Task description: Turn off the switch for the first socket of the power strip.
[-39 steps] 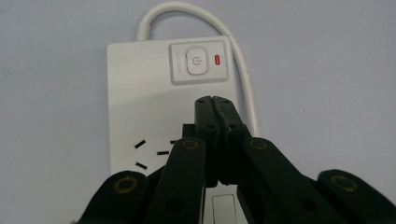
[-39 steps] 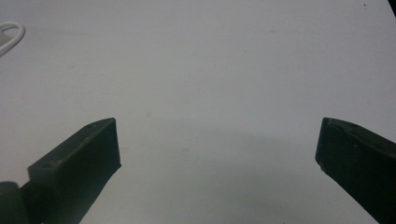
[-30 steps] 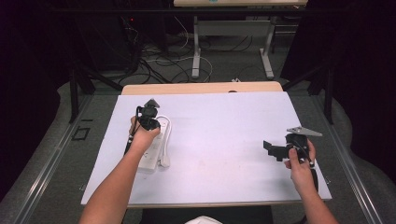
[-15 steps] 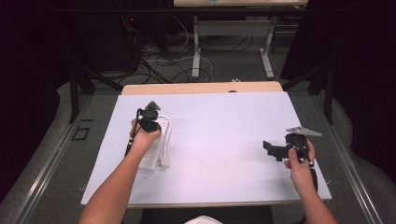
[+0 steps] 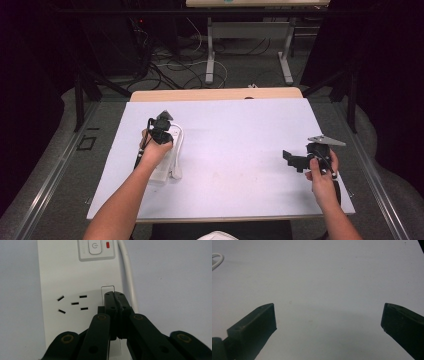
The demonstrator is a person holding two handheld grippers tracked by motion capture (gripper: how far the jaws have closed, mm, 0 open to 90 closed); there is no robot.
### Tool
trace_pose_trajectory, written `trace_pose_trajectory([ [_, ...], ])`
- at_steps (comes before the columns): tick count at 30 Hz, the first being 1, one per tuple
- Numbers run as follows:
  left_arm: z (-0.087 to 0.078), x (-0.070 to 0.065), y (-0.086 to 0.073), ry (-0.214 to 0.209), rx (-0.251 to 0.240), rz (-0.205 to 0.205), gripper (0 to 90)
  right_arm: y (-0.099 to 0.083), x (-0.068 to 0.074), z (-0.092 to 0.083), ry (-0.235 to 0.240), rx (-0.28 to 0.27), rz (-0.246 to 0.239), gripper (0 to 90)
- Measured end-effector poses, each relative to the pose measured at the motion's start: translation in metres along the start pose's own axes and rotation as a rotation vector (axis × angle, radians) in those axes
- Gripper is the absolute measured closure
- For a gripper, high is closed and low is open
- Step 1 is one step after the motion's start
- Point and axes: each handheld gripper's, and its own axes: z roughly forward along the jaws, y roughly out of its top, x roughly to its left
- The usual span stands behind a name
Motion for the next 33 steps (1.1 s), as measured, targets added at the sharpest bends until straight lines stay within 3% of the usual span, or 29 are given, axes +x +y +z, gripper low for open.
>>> trace_pose_trajectory([
  [7,0.0014,-0.0019,-0.0005,0.019,0.011,0.016,90.0,0.0002,-0.0015,-0.0005,0.002,-0.001,-0.006,0.0],
  [12,0.0022,-0.0005,-0.0014,0.004,0.017,-0.009,90.0,0.0006,-0.0012,-0.0004,-0.001,-0.005,-0.002,0.0],
  [33,0.0019,0.001,-0.0032,-0.002,0.006,-0.002,90.0,0.0003,-0.0008,-0.0001,0.008,0.006,-0.018,0.0],
])
